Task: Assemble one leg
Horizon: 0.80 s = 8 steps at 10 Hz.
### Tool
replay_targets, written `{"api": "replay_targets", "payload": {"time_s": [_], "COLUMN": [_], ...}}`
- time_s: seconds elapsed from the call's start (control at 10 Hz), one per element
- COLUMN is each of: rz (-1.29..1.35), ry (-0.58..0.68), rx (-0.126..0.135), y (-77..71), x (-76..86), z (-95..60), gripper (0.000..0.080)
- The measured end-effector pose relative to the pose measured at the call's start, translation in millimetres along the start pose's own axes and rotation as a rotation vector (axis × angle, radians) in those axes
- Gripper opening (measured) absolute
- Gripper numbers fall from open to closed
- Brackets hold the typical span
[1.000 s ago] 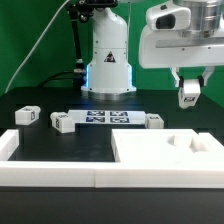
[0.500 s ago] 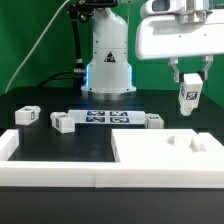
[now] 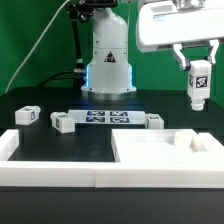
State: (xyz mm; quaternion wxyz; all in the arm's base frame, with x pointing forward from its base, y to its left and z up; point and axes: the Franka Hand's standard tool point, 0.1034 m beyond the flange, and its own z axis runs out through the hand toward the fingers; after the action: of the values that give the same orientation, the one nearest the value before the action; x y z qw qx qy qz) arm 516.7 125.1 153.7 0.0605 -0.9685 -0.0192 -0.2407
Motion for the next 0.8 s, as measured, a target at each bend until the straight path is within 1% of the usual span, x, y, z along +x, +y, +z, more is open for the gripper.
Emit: {"api": "replay_targets", "payload": {"time_s": [0.1,0.2,0.3,0.4,0.5,0.8], "rz": [-0.064,-0.104,-0.151,-0.198,-0.234,-0.225], "ry": [0.011,0.005,0.012,0.019,0.035,0.034], "rx": [-0.001,-0.005,-0.011,-0.017,-0.020,-0.020], "y": [4.3,7.4,13.4,18.8,20.3,19.5], "x": [-9.9,-6.9,-3.2,-2.5,7.7,6.3], "z": [12.0,18.7,21.2,27.8,30.5,30.6], "gripper": [0.0292,0.0292,0.0292,0.0292,0.0292,0.0292]}}
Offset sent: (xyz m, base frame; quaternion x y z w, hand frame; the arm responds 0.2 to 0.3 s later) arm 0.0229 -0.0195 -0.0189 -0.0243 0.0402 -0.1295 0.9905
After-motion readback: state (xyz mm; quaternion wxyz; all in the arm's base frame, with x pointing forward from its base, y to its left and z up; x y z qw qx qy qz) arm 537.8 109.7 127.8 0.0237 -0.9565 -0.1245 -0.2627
